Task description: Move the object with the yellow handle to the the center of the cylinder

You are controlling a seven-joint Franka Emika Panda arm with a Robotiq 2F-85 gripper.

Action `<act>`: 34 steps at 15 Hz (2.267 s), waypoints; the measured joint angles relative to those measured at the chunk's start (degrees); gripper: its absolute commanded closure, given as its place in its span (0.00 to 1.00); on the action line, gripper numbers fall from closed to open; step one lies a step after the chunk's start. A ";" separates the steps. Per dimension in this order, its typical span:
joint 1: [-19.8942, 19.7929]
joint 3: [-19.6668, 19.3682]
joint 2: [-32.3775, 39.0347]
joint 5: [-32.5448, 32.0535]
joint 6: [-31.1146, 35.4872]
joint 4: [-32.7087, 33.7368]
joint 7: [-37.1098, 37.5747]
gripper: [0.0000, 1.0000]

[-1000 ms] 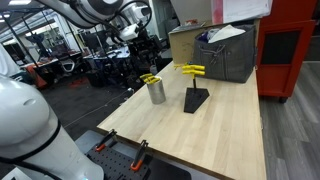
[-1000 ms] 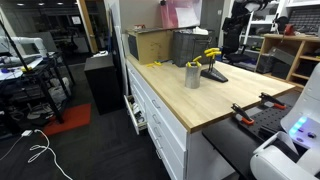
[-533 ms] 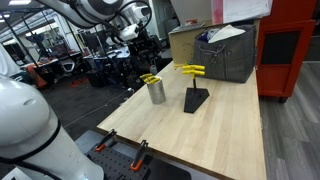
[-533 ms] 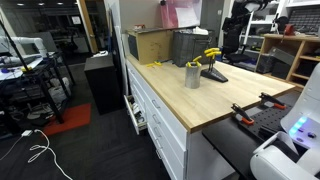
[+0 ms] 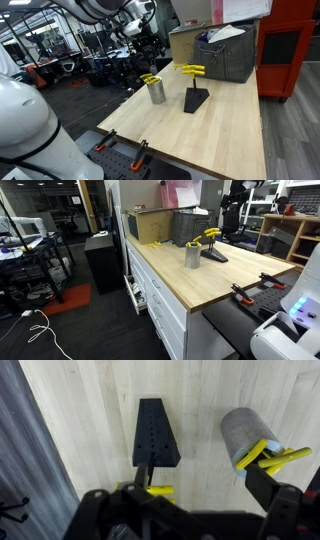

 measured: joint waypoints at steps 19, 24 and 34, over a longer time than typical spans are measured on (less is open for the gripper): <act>0.04 2.50 30.19 3.43 -24.39 37.13 39.25 0.00; 0.08 1.41 38.37 5.94 -28.44 45.57 47.55 0.00; 0.50 0.41 42.23 6.67 -28.59 48.52 48.85 0.00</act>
